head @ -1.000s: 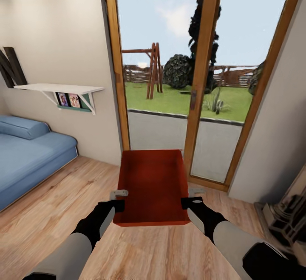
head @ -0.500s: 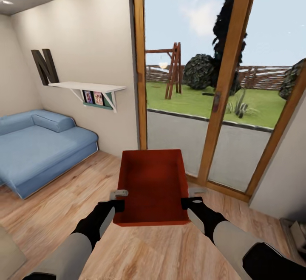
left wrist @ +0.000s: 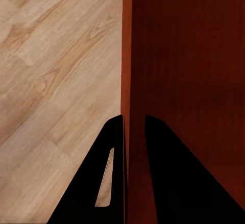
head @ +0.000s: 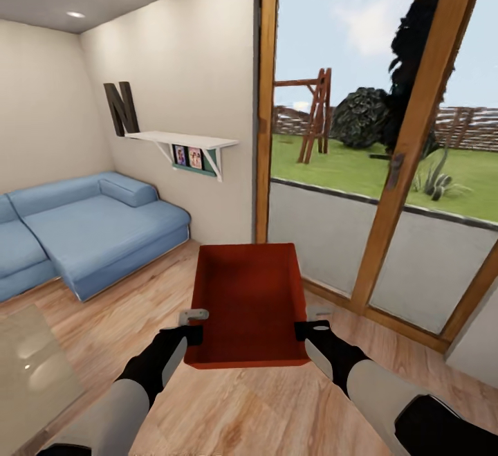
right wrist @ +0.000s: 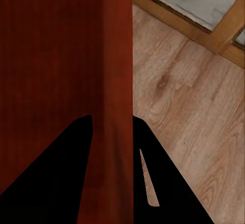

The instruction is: Move the two storage containers from the living room to the garage. In the garage, place one container on the floor and stack the other container on top of it (either order is fine).

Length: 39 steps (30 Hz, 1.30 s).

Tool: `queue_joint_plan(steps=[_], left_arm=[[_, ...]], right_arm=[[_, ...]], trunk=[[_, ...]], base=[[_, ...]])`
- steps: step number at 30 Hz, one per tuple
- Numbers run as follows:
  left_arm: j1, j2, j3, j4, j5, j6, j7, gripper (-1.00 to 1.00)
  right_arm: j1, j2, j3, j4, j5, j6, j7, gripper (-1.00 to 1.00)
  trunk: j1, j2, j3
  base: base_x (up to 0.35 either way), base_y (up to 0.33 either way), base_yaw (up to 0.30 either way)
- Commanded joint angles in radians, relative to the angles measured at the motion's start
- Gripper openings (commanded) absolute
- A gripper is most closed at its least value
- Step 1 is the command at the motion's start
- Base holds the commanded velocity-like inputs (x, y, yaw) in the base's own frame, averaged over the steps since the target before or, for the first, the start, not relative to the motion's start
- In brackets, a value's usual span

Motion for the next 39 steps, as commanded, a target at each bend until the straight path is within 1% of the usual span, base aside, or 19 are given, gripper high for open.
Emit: queue_joint_plan(steps=[1, 39], left_arm=[[-0.001, 0.002, 0.006, -0.004, -0.023, 0.008, 0.027, -1.0], [-0.001, 0.002, 0.005, -0.004, -0.023, 0.008, 0.029, -1.0]], right_arm=[[-0.001, -0.009, 0.002, 0.008, 0.003, 0.007, -0.011, -1.0], [-0.001, -0.009, 0.004, 0.008, 0.003, 0.007, -0.011, -1.0]], trunk=[[0.001, -0.002, -0.002], [0.001, -0.002, -0.002]], base=[[0.0, 0.0, 0.3], [0.0, 0.0, 0.3]])
